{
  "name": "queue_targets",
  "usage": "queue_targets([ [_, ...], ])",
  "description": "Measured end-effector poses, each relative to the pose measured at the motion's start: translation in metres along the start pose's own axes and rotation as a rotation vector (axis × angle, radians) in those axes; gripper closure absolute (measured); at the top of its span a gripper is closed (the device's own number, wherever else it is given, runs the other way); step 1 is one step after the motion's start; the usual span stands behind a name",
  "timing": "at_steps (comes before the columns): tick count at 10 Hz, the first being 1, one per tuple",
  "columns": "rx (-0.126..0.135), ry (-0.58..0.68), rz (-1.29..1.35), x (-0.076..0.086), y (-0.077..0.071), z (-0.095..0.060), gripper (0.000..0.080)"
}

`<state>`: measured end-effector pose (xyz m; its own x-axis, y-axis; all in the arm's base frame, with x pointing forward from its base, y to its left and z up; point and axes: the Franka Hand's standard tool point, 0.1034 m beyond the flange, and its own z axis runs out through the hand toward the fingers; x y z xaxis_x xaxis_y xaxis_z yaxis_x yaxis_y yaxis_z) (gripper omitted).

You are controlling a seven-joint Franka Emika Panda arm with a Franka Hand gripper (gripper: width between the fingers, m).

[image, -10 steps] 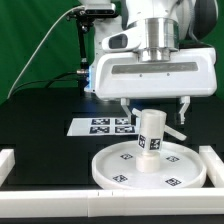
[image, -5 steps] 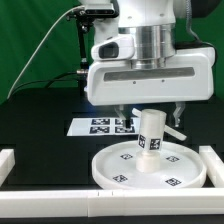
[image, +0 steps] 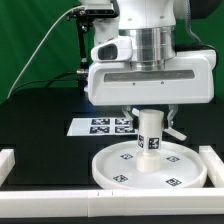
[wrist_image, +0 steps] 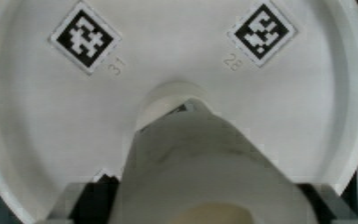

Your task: Assemble round table

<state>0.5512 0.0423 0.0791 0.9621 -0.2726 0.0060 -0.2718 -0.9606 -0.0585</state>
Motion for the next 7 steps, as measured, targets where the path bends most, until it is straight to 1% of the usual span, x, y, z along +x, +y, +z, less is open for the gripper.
queue_targets([
  [1,0.0,0.0,0.04,0.0,0.0,0.0001,0.0393],
  [4,0.0,0.005,0.297,0.0028,-0.0017,0.0011,0.0393],
  [6,0.026,-0.003,0.64,0.0021,-0.003,0.0021,0.0393],
  [7,0.039,-0.007,0.75,0.0025,-0.0033,0.0023,0.0392],
])
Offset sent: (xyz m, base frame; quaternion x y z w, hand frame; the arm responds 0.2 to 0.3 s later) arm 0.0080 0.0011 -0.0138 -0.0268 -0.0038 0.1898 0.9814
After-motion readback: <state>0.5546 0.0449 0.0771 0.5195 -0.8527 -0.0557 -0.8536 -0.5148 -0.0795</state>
